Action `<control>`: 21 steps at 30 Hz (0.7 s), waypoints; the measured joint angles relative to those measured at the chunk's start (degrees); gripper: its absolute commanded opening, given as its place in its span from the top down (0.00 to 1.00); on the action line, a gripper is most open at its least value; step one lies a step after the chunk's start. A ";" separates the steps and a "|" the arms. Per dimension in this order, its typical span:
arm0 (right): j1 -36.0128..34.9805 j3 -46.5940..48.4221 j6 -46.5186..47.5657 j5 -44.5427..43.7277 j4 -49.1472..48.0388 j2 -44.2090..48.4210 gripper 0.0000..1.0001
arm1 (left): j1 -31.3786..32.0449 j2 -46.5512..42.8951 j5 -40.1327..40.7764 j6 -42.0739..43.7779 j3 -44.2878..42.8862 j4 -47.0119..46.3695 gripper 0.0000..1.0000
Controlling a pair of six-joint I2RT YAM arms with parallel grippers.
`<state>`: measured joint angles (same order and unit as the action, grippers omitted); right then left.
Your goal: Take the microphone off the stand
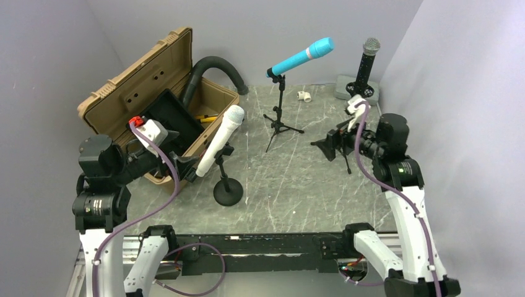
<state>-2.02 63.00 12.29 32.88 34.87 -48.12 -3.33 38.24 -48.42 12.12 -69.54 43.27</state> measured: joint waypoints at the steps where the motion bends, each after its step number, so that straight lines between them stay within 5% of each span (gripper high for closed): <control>1: -2.01 0.00 0.22 0.11 -0.11 -0.92 0.00 | 0.22 0.42 -0.42 -0.37 -0.13 -0.09 0.01; 9: -10.64 -0.52 1.68 0.55 -3.78 -4.76 0.00 | 12.46 6.58 1.75 -2.38 -0.50 -1.53 0.01; 13: -11.78 -0.83 1.79 1.44 -5.70 -6.29 0.00 | 22.64 9.62 7.21 -2.49 -0.59 -2.36 0.01; 18: -12.81 -1.53 2.14 2.97 -7.08 -7.37 0.00 | 27.28 12.07 15.26 -2.23 -0.59 -3.61 0.01; 21: -13.25 -1.99 2.45 3.63 -7.41 -7.43 0.00 | 28.52 12.85 19.04 -1.86 -0.55 -4.24 0.13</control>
<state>-15.27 61.01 14.74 36.51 27.46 -55.55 25.19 51.09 -29.39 10.26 -70.08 39.03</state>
